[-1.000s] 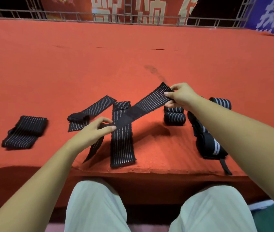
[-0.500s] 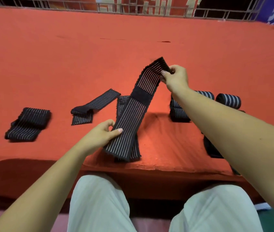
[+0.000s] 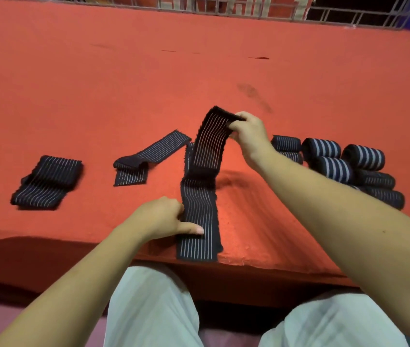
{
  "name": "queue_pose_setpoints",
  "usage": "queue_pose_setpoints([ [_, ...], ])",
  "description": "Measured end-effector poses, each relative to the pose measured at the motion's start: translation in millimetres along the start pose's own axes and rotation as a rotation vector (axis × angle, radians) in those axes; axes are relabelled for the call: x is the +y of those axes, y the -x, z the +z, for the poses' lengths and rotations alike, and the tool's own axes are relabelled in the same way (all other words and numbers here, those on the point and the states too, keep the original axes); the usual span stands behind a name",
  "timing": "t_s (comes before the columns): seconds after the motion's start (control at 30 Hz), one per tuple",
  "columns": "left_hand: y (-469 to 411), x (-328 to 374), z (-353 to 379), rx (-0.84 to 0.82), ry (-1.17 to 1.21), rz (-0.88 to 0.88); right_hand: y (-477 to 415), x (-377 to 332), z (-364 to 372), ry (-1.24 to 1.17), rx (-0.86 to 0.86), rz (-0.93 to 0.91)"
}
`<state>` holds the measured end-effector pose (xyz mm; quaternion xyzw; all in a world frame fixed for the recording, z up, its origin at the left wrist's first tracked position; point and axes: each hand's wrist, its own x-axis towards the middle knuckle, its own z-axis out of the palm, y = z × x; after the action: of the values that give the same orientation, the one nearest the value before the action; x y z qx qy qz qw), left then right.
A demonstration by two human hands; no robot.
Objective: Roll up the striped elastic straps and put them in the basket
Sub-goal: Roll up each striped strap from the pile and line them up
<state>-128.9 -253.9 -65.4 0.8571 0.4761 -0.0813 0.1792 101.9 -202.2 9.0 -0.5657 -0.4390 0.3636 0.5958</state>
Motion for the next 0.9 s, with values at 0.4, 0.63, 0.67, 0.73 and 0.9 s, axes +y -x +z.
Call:
queue_pose_setpoints([
  [0.4, -107.0, -65.6, -50.1, 0.599, 0.51, 0.002, 19.2, 96.1, 28.6, 0.573, -0.457, -0.039],
  [0.63, -179.8, -60.4, -49.1, 0.415, 0.149, 0.319, 30.5, 106.4, 27.2, 0.633, -0.478, -0.2],
  [0.67, -186.0, -59.5, -48.6, 0.391, 0.12, 0.32, 29.2, 107.1, 26.8, 0.627, -0.471, -0.207],
  [0.73, -195.6, -58.0, -49.9, 0.383, 0.112, 0.318, 27.7, 108.2, 25.6, 0.602, -0.465, -0.232],
  [0.9, -209.3, -52.7, -59.3, 0.382, 0.039, 0.343, 26.7, 109.7, 25.4, 0.548, -0.457, -0.235],
])
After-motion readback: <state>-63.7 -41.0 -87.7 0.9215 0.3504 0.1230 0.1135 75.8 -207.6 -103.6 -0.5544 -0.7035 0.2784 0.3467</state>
